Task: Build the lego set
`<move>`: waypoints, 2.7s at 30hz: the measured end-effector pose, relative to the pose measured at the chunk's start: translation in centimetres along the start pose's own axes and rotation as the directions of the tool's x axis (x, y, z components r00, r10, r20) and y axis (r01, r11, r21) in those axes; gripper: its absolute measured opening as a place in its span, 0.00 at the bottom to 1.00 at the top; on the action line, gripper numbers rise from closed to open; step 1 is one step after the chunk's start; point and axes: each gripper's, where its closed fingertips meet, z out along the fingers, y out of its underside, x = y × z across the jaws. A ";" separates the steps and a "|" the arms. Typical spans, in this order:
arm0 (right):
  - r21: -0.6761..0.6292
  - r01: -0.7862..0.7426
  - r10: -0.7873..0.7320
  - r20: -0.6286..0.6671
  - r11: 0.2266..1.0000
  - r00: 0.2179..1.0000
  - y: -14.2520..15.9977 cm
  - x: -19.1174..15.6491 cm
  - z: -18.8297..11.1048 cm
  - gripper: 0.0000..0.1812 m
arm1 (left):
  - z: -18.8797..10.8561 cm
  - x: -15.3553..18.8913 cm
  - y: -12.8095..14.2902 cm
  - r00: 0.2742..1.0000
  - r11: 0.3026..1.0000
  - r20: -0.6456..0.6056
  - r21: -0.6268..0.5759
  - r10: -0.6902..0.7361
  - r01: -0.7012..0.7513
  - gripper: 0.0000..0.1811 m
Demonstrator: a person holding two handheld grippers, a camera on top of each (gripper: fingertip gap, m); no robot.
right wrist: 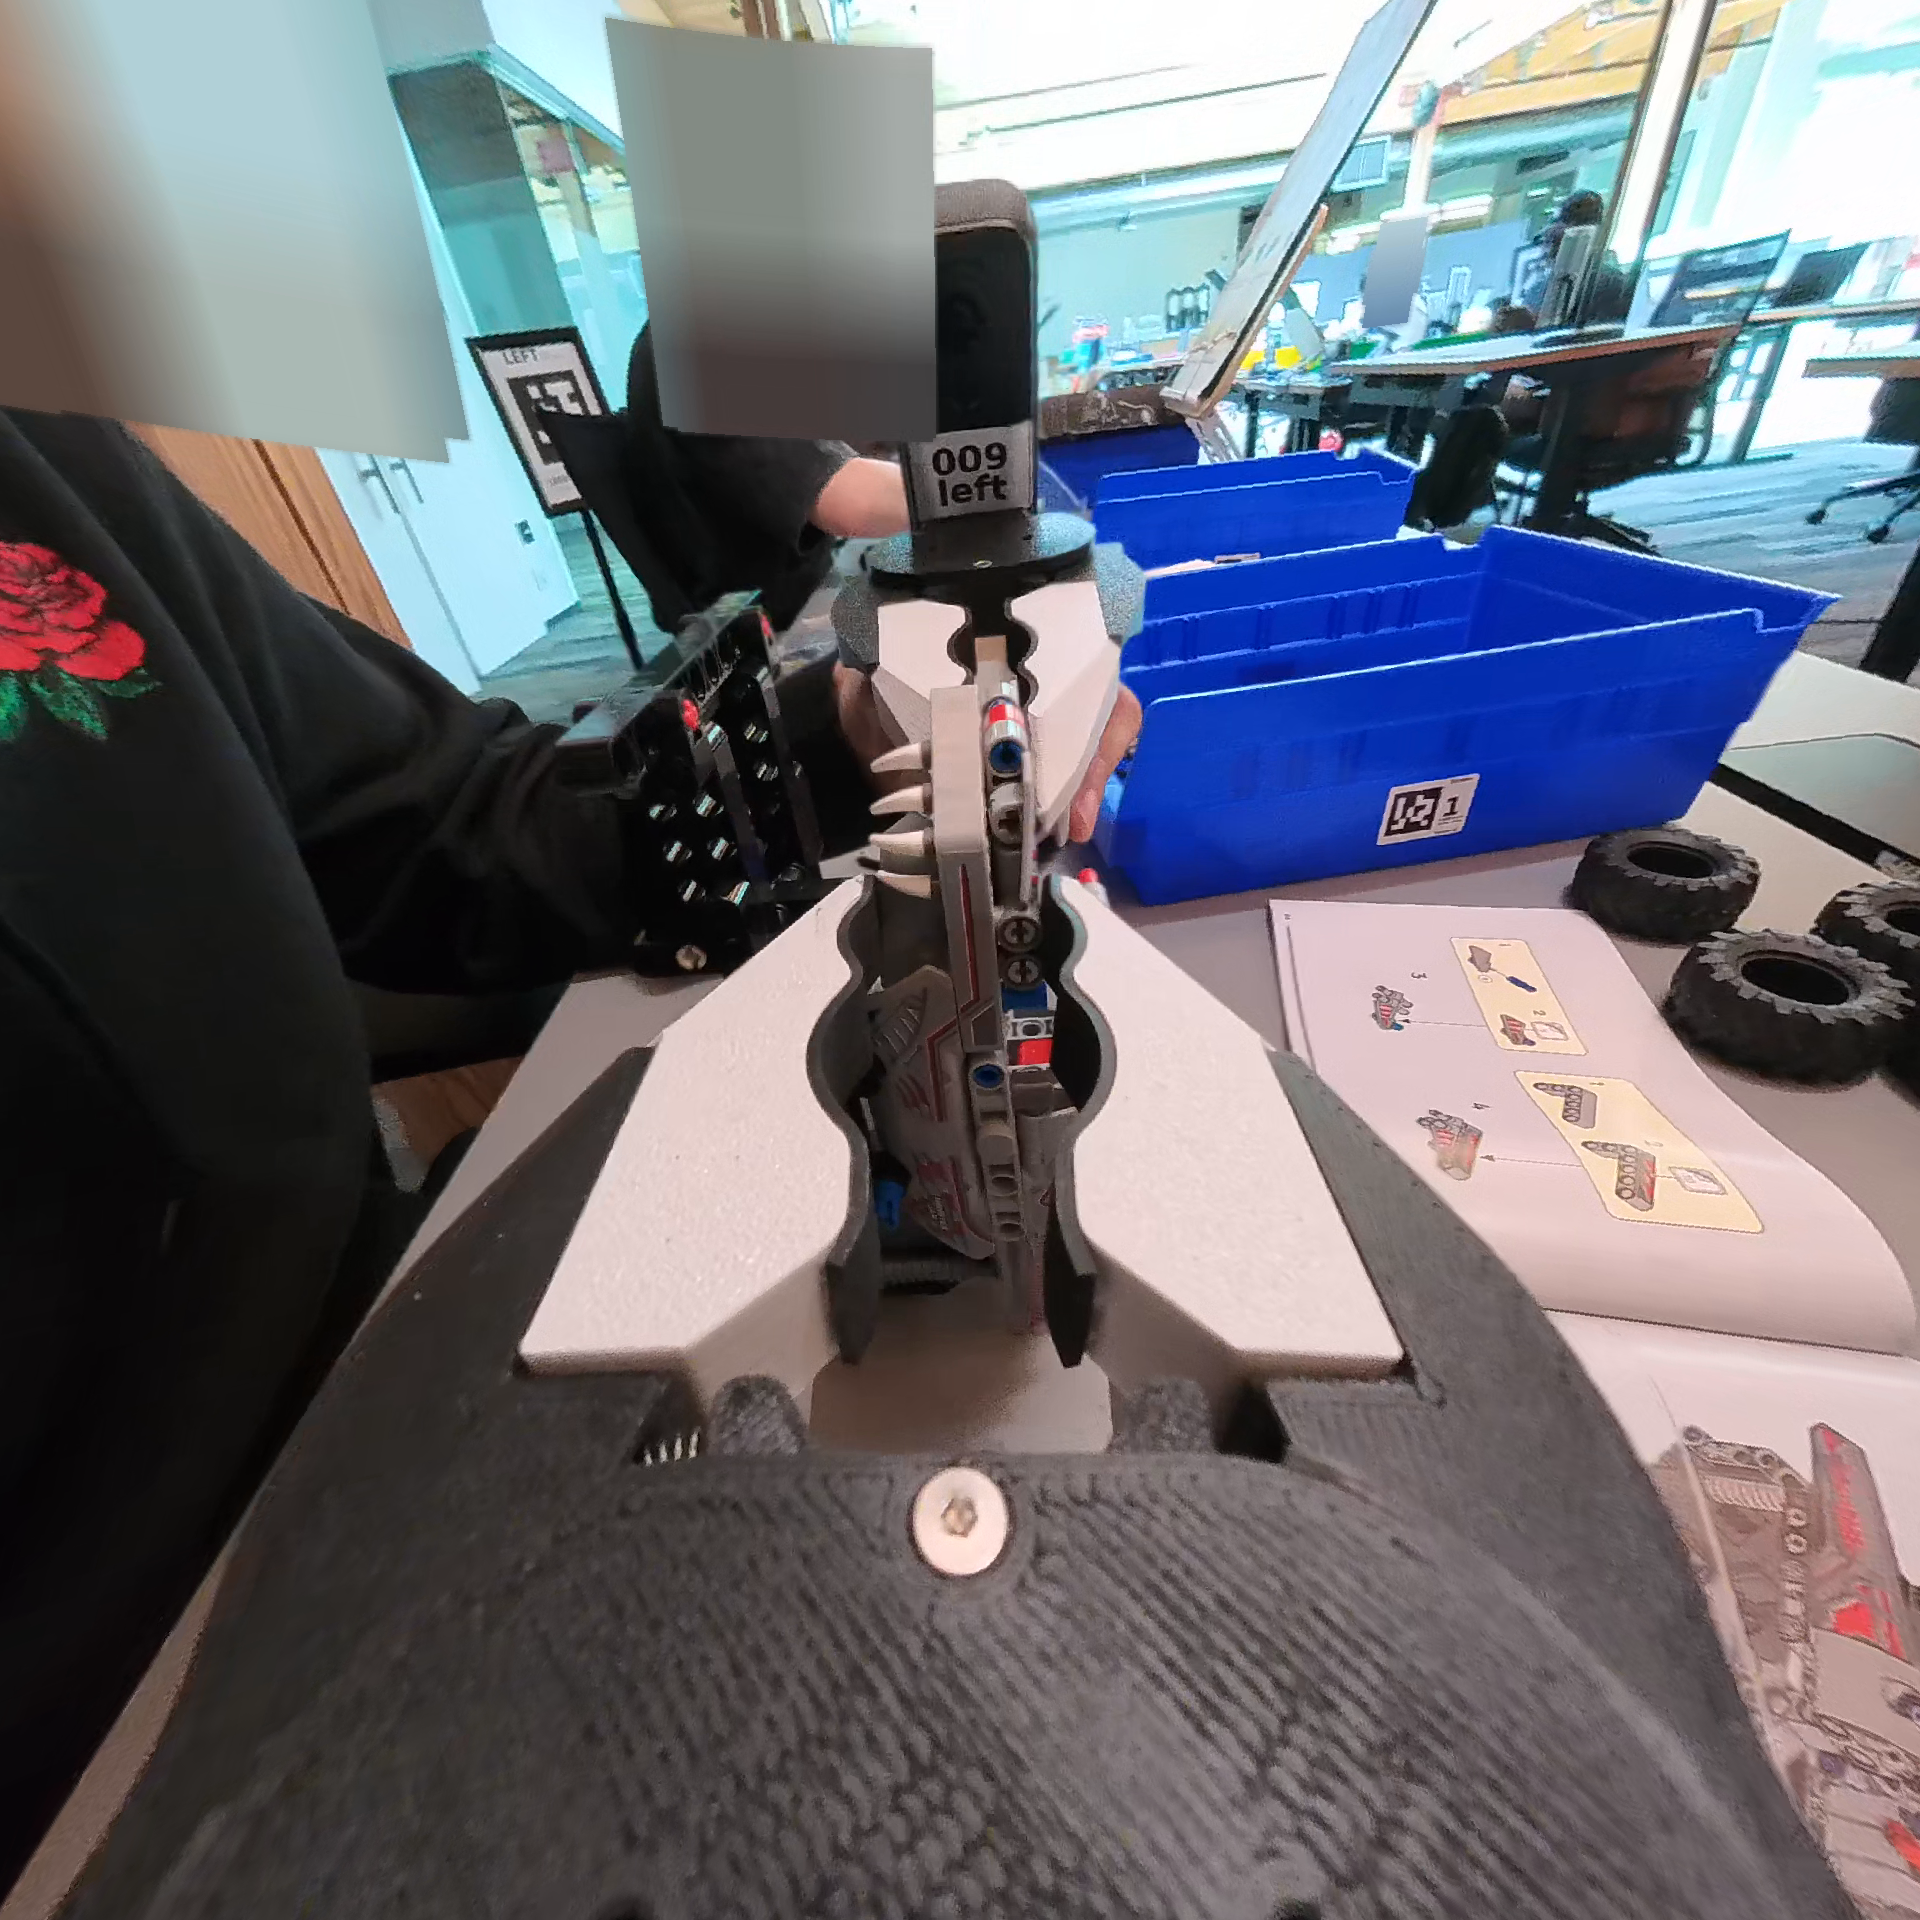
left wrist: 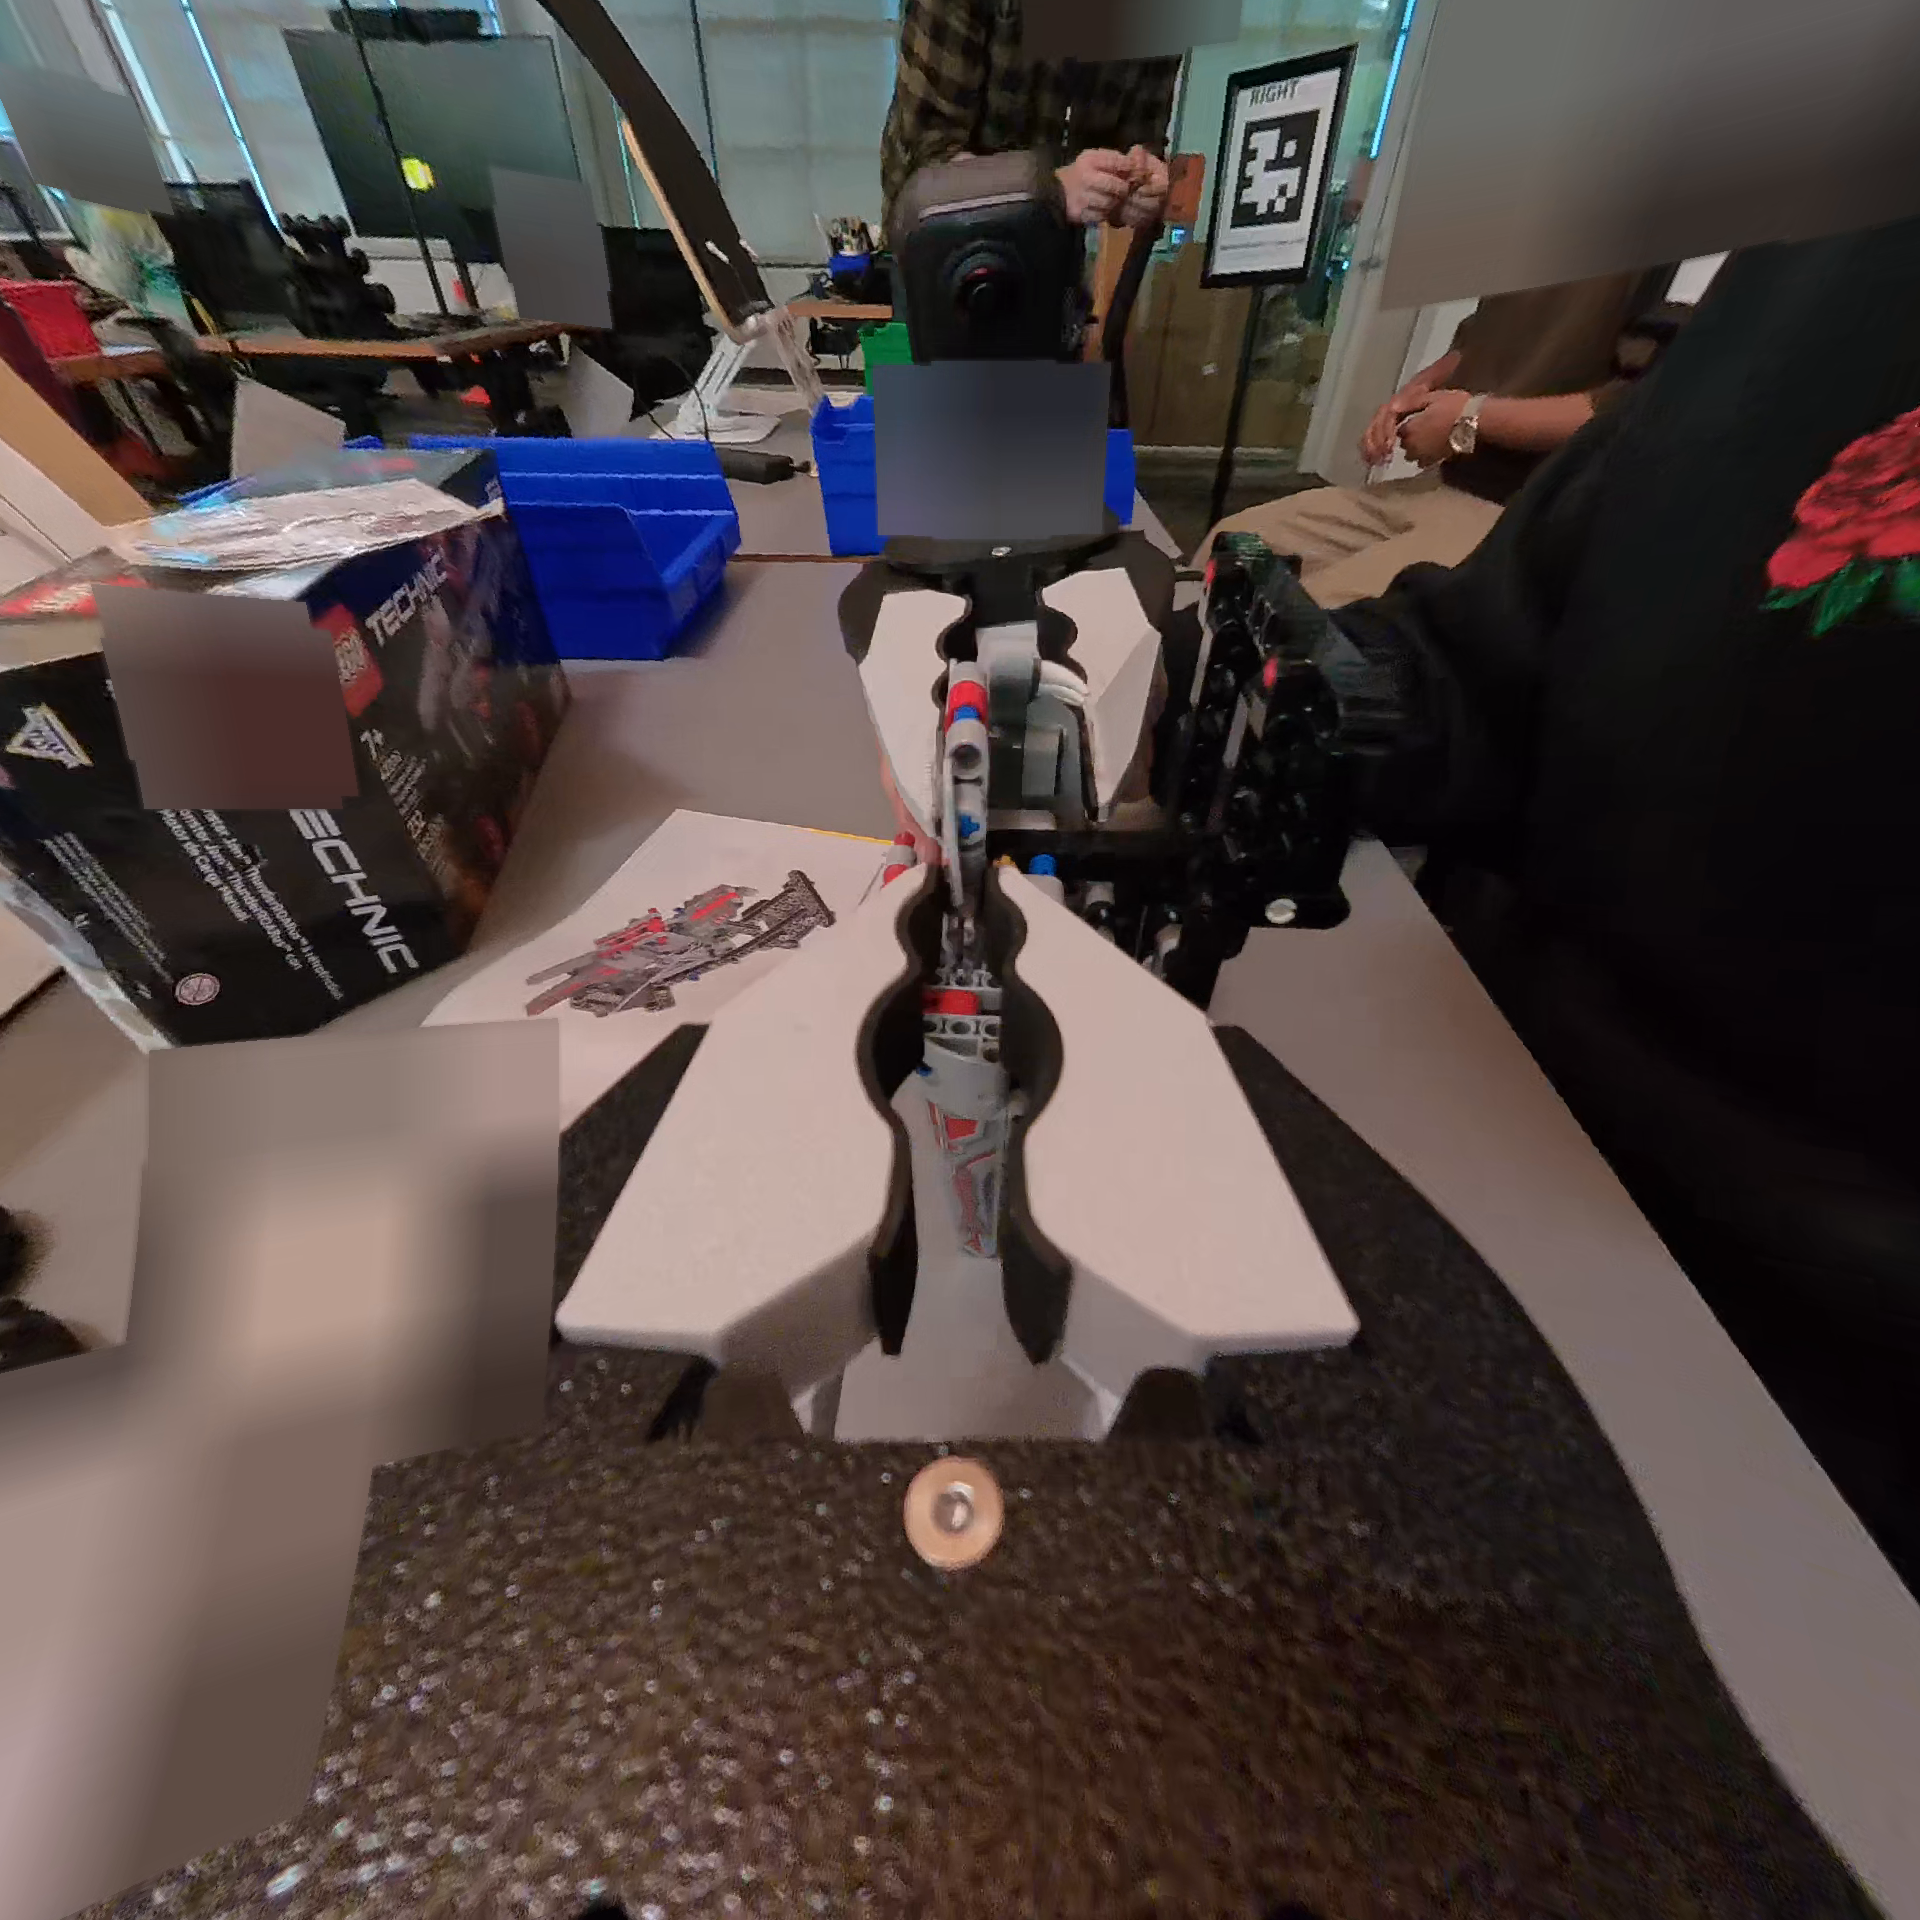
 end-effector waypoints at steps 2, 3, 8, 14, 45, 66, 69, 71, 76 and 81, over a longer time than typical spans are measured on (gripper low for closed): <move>-0.012 0.010 -0.010 0.010 1.000 1.000 0.1 -0.1 0.0 0.16 | 0.0 0.1 0.0 1.000 1.000 -0.008 -0.002 -0.007 0.007 0.02; -0.023 0.029 -0.028 0.007 0.999 1.000 0.1 -0.2 -0.1 0.16 | 0.1 0.2 0.0 1.000 1.000 -0.010 0.000 -0.016 0.016 0.02; -0.003 0.050 -0.050 -0.004 0.999 0.999 0.0 0.1 0.0 0.15 | 0.1 -0.2 0.1 0.999 0.999 -0.012 0.010 -0.050 0.050 0.02; -0.017 0.069 -0.069 0.006 0.997 0.998 0.0 0.1 0.0 0.16 | 0.1 -0.2 0.1 0.998 0.998 -0.017 0.025 -0.060 0.061 0.02; -0.019 0.060 -0.060 0.004 0.998 0.998 -0.1 0.4 0.2 0.16 | 0.3 -0.6 -0.5 0.998 0.999 0.057 0.036 0.029 -0.031 0.02; -0.112 0.101 -0.098 0.035 0.989 0.995 0.1 0.2 0.3 0.16 | 0.3 -0.2 -0.6 0.994 0.995 0.052 0.029 0.091 -0.093 0.02; -0.117 0.099 -0.096 0.036 0.988 0.995 0.1 0.2 0.3 0.16 | 0.2 -0.2 -0.6 0.996 0.996 0.051 0.035 0.078 -0.080 0.02; -0.115 0.097 -0.093 0.039 0.989 0.995 0.2 0.2 0.4 0.16 | 0.2 -0.1 -0.7 0.996 0.996 0.048 0.046 0.078 -0.080 0.02; -0.122 0.099 -0.093 0.053 0.988 0.994 0.2 -0.1 0.7 0.16 | 0.0 0.2 -1.0 0.997 0.995 0.025 0.069 0.071 -0.073 0.02; -0.129 0.109 -0.105 0.037 0.986 0.994 0.2 0.1 0.7 0.16 | 0.0 0.0 -1.1 0.993 0.992 0.050 0.052 0.109 -0.111 0.02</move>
